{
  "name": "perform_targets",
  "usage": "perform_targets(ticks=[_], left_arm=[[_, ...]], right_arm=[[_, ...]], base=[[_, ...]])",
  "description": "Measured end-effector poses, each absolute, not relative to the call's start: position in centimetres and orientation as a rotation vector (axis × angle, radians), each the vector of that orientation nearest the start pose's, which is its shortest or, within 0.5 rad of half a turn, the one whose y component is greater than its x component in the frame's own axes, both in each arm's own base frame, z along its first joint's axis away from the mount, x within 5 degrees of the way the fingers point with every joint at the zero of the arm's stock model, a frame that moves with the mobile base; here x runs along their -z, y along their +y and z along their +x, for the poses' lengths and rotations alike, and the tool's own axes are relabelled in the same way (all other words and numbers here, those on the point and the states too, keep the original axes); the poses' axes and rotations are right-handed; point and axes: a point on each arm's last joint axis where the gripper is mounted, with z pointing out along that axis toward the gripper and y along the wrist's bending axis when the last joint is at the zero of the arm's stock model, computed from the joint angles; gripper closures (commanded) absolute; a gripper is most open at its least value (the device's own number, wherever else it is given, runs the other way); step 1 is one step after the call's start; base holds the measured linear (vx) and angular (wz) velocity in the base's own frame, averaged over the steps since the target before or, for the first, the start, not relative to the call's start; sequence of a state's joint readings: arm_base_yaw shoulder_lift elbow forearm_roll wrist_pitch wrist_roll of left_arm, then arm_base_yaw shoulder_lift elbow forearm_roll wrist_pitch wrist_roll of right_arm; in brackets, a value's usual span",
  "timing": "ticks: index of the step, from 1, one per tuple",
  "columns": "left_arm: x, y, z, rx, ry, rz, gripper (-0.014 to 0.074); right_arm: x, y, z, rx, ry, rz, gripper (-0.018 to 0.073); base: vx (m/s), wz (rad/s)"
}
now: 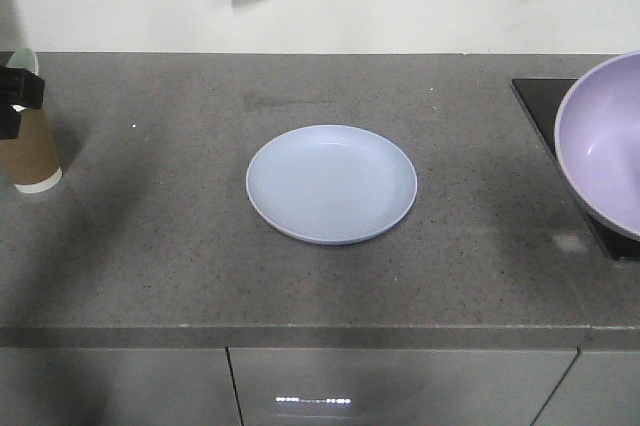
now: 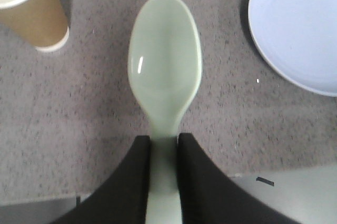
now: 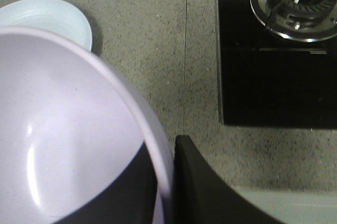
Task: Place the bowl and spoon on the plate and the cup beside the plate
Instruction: 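Drive up to the blue plate holding spoon and bowl aloft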
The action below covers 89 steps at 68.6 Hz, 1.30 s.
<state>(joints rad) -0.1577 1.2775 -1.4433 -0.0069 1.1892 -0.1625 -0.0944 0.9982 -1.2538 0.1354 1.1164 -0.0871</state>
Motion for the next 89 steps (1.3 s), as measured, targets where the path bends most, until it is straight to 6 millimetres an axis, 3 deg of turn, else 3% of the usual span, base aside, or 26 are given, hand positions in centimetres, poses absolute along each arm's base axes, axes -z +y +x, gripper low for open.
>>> perform_targets(ticks=[89], left_arm=[[-41.52,-3.93,24.33,0.141,2.513,-0.007,0.0603]], right_arm=[[-42.33,-0.53,17.33,-0.082,2.335,0.018,0.0566]], base=[[0.13,0.05]])
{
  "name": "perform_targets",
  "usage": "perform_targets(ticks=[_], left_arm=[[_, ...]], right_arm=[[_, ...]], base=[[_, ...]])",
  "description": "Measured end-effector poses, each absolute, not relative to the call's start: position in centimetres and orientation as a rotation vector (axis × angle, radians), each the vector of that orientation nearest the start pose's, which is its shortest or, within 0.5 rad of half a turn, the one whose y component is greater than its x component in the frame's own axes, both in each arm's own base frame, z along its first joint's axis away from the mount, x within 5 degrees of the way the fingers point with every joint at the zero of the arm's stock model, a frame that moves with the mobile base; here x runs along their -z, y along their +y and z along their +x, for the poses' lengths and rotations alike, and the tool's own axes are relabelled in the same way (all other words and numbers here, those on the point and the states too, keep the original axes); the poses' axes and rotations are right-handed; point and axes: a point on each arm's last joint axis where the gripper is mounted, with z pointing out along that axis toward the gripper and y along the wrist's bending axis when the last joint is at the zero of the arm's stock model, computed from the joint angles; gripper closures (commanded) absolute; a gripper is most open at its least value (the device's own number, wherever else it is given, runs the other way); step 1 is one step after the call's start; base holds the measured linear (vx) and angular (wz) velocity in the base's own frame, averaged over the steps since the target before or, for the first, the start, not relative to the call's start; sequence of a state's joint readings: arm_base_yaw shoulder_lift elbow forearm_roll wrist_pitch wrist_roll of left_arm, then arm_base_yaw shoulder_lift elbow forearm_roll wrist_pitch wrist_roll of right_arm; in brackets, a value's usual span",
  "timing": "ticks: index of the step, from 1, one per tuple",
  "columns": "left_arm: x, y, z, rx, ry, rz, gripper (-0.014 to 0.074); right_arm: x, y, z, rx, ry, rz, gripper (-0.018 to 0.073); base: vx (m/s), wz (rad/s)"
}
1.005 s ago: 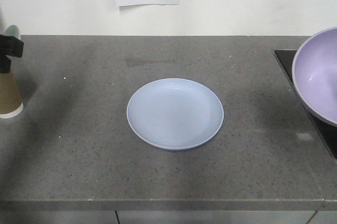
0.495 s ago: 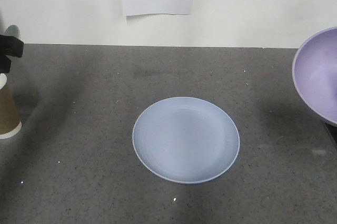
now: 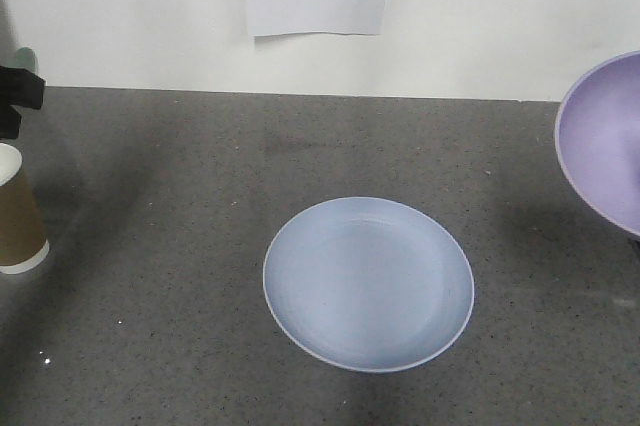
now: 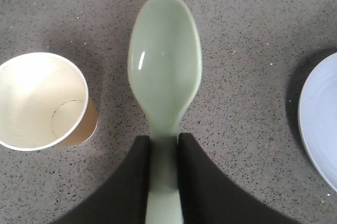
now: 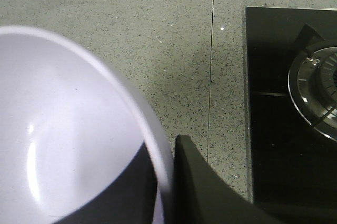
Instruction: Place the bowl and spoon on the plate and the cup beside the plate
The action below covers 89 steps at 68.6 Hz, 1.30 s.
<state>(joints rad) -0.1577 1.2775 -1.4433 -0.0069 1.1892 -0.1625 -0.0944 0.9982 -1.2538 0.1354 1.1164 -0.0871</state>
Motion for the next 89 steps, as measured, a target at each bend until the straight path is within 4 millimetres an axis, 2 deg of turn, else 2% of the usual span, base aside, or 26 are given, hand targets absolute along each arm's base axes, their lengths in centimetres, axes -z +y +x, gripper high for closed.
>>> perform_targets(ticks=[89], left_arm=[[-41.52,-3.93,24.33,0.141,2.513,-0.007,0.0603]], right_arm=[[-42.33,-0.53,17.33,-0.082,2.335,0.018,0.0566]], base=[[0.00,0.00]])
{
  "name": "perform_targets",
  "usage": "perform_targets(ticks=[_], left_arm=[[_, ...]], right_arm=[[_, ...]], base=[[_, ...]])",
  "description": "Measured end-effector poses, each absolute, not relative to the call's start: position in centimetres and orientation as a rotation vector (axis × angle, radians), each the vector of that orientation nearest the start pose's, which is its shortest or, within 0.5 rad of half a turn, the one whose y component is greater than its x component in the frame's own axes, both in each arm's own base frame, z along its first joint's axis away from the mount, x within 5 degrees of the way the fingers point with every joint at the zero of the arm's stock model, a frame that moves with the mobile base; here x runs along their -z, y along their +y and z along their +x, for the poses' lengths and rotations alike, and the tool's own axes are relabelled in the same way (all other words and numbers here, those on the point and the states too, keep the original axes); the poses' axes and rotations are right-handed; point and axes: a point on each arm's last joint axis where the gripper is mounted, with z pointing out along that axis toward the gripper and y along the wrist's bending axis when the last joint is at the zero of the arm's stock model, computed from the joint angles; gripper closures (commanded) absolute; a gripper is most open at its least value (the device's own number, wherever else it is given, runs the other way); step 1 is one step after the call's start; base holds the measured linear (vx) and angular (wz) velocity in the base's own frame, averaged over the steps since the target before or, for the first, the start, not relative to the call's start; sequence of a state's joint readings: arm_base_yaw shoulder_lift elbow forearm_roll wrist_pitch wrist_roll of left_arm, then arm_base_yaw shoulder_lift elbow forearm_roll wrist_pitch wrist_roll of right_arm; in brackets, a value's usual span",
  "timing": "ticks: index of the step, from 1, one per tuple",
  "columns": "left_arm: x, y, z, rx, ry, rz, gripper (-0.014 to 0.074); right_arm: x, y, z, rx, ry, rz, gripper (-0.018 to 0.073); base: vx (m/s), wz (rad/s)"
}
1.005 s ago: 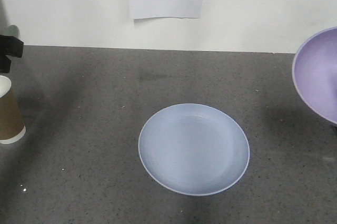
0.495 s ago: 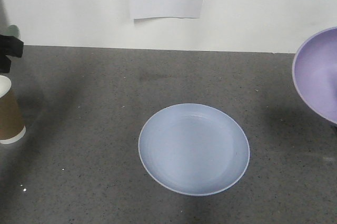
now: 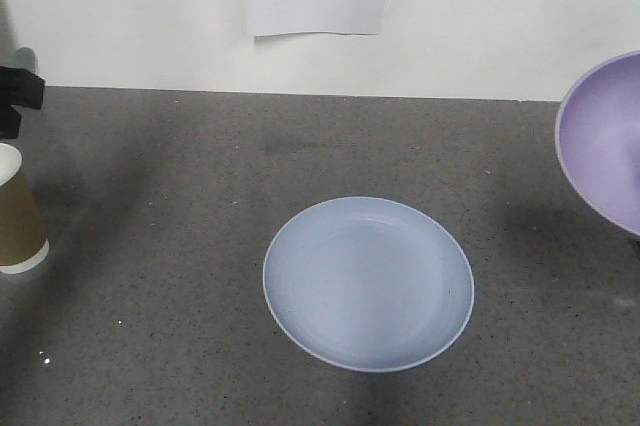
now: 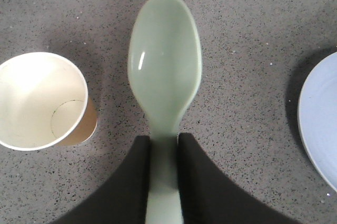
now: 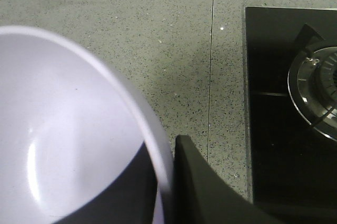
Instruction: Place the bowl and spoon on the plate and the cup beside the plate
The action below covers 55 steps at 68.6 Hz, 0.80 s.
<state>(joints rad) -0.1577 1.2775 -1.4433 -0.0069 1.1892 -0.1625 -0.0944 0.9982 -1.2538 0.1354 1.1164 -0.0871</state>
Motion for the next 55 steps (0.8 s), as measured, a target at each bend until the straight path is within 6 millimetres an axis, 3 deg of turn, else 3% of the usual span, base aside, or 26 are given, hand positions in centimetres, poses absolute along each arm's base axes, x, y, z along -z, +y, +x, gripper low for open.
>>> perform_targets(ticks=[42,55], left_arm=[[-41.5,-3.9,24.3,0.141,2.513,-0.007,0.0603],[-41.5,-3.9,24.3,0.141,2.513,-0.007,0.0603]], right_arm=[[-42.4,-0.3,17.4,-0.117,2.322,0.020,0.0566],[-41.6,0.6,18.7,-0.229,2.372,-0.071,0.0566]], base=[[0.00,0.00],[0.00,0.00]])
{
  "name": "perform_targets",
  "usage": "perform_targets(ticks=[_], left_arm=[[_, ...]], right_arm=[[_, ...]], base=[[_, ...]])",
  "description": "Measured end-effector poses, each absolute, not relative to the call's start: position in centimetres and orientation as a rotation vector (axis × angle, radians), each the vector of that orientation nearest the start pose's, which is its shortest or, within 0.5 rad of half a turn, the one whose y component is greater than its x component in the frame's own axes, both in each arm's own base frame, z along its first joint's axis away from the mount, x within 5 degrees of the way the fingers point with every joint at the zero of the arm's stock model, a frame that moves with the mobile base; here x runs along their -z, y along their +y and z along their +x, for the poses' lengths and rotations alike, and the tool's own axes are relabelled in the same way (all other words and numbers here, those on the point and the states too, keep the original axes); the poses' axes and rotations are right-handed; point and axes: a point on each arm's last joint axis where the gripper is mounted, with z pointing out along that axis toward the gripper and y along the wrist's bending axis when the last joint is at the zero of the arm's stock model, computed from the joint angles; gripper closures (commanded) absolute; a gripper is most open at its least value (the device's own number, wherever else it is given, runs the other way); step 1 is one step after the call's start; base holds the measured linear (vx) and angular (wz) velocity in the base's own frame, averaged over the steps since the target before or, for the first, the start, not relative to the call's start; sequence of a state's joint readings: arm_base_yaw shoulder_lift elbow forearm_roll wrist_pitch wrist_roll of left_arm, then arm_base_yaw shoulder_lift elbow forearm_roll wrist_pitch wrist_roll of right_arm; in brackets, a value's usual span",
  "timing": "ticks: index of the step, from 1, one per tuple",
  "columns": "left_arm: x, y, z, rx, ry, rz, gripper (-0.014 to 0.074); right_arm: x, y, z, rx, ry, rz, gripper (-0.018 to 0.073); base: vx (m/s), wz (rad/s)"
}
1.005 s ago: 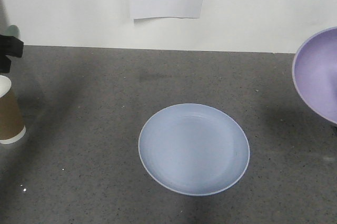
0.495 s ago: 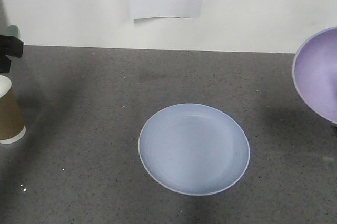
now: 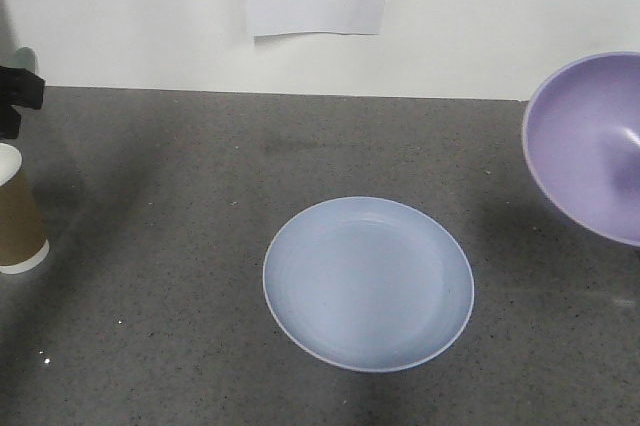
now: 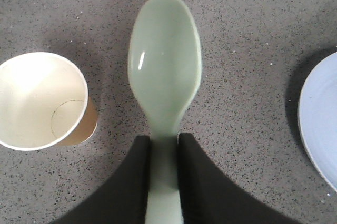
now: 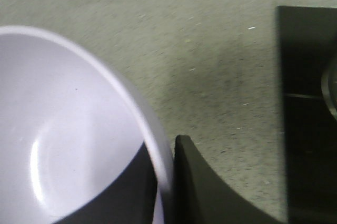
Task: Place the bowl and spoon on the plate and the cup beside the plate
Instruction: 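Lower the lavender bowl with the right gripper onto the blue plate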
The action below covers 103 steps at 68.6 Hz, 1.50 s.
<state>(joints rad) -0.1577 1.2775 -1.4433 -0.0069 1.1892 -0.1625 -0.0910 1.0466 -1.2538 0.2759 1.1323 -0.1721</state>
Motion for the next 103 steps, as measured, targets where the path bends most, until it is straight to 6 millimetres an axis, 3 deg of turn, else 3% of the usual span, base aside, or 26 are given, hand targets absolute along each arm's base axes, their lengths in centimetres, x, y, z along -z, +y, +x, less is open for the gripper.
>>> perform_targets(ticks=[14,24,35,46,58,80,103], left_arm=[[-41.5,-3.9,24.3,0.141,2.513,-0.007,0.0603],[-41.5,-3.9,24.3,0.141,2.513,-0.007,0.0603],[-41.5,-3.9,24.3,0.141,2.513,-0.007,0.0603],[-41.5,-3.9,24.3,0.141,2.513,-0.007,0.0603],[-41.5,-3.9,24.3,0.141,2.513,-0.007,0.0603],[-41.5,-3.9,24.3,0.141,2.513,-0.007,0.0603],[-41.5,-3.9,24.3,0.141,2.513,-0.007,0.0603]], right_arm=[[-39.0,2.9,22.5,-0.373,2.471,-0.235,0.0564],[-36.6,6.1,25.3,-0.432,2.513,-0.377,0.0564],[-33.4,9.0,28.2,-0.471,2.550,-0.437,0.0564],[-29.9,10.3,30.7,-0.500,2.629,-0.422,0.0564],[-26.9,11.0,32.2,-0.545,2.706,-0.412,0.0564],[-23.7,11.5,33.4,-0.575,2.780,-0.427,0.0560],[-22.3,11.6,33.9,-0.575,2.820,-0.423,0.0489]], base=[[0.00,0.00],[0.00,0.00],[0.00,0.00],[0.00,0.00],[0.00,0.00],[0.00,0.00],[0.00,0.00]])
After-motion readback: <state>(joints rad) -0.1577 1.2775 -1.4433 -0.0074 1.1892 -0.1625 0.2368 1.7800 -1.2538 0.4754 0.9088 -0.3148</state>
